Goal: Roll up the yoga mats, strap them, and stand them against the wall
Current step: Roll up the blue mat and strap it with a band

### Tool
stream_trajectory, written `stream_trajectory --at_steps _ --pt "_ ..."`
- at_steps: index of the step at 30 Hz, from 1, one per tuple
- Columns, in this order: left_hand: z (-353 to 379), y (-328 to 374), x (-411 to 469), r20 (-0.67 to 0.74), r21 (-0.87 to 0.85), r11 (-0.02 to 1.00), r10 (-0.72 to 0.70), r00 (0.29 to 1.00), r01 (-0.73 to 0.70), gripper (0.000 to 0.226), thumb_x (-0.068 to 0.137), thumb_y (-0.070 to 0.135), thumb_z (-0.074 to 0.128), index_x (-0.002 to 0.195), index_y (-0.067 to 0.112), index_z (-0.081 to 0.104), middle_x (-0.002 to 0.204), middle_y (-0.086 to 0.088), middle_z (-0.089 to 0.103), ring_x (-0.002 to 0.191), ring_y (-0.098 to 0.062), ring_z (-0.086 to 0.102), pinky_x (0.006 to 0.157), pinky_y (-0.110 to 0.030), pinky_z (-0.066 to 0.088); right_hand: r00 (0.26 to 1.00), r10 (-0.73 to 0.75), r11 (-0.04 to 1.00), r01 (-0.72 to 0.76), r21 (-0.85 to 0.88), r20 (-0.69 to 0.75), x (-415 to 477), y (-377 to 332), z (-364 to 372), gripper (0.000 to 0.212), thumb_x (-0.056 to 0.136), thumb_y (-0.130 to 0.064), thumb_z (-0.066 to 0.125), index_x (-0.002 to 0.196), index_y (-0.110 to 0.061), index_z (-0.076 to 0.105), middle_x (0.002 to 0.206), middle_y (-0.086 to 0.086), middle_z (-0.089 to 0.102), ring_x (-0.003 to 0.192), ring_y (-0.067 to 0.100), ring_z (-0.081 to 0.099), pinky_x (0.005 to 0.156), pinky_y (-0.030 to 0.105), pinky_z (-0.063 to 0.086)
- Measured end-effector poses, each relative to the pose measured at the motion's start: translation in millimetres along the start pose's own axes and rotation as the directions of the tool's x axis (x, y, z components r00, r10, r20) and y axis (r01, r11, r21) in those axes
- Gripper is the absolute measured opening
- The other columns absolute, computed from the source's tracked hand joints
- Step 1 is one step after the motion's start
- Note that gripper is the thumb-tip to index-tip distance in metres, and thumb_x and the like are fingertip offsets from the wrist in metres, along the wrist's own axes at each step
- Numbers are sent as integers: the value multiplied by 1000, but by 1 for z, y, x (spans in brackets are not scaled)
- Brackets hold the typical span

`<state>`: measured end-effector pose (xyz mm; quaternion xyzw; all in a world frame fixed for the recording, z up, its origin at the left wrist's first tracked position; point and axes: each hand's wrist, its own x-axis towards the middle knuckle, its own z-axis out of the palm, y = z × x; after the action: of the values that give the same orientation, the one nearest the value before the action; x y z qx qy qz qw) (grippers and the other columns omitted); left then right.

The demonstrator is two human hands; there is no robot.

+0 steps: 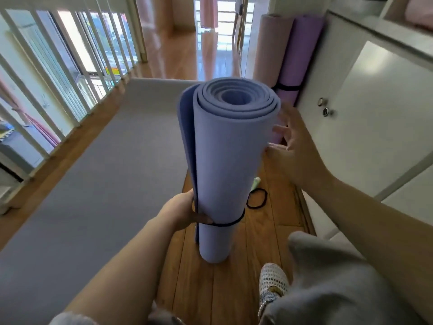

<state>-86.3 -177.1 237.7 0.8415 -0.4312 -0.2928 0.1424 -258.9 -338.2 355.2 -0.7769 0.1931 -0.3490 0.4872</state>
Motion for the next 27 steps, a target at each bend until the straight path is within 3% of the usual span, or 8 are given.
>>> stream_trajectory --at_steps 4,8,10,12,14,16,19,27 --pt "1 4 -16 13 -13 1000 -16 1000 17 67 69 32 84 128 21 54 124 2 58 111 -23 54 97 -38 47 949 -209 949 255 -187 234 -10 -40 -7 87 70 -6 67 142 -37 31 153 -5 23 142 14 25 105 51 42" --pt "-9 2 -32 -127 2 1000 -11 992 11 31 82 6 65 113 11 65 120 -9 58 114 -28 47 92 -39 48 908 -196 851 345 -395 370 -15 -70 -12 75 71 -9 78 132 -31 41 156 3 19 141 10 18 113 33 26" --pt "-29 18 -49 -308 -270 963 -108 945 22 18 86 1 54 94 9 67 100 -10 66 98 -28 58 82 -43 52 885 -161 803 374 -463 437 -17 -81 -15 71 72 -14 80 129 -30 42 158 2 13 138 6 13 109 21 16" --pt "-62 49 -84 -336 -700 710 -235 912 -75 11 94 11 52 91 13 62 92 -9 65 88 -27 61 73 -45 53 859 -138 779 402 -482 493 -20 -93 -17 66 70 -17 80 122 -33 42 159 -1 9 141 7 10 108 17 15" --pt "-95 80 -125 -217 -903 417 -233 948 -104 24 97 46 47 95 25 58 96 -2 61 93 -24 58 74 -46 51 817 -108 735 449 -508 566 -24 -108 -16 61 68 -22 81 112 -35 40 159 0 7 146 15 8 113 29 23" --pt "-113 101 -159 -143 -877 473 -91 986 -84 39 78 68 46 96 35 54 103 3 57 97 -21 54 78 -49 51 759 -69 644 530 -553 647 -29 -126 -13 57 67 -31 81 107 -31 41 158 1 5 145 23 10 112 40 29" --pt "-114 122 -188 -103 -719 688 36 994 -99 39 72 51 67 104 33 53 111 -1 61 101 -21 59 75 -46 58 685 -17 527 625 -576 728 -40 -142 -7 68 66 -44 82 120 -27 44 159 0 4 143 29 13 112 45 31" --pt "-120 159 -181 -226 -739 663 -71 971 -124 44 89 22 61 130 22 43 116 -6 56 106 -28 56 70 -49 59 721 41 444 607 -659 691 -33 -157 -39 68 72 -46 77 132 -34 48 155 -7 2 137 27 19 110 44 32"
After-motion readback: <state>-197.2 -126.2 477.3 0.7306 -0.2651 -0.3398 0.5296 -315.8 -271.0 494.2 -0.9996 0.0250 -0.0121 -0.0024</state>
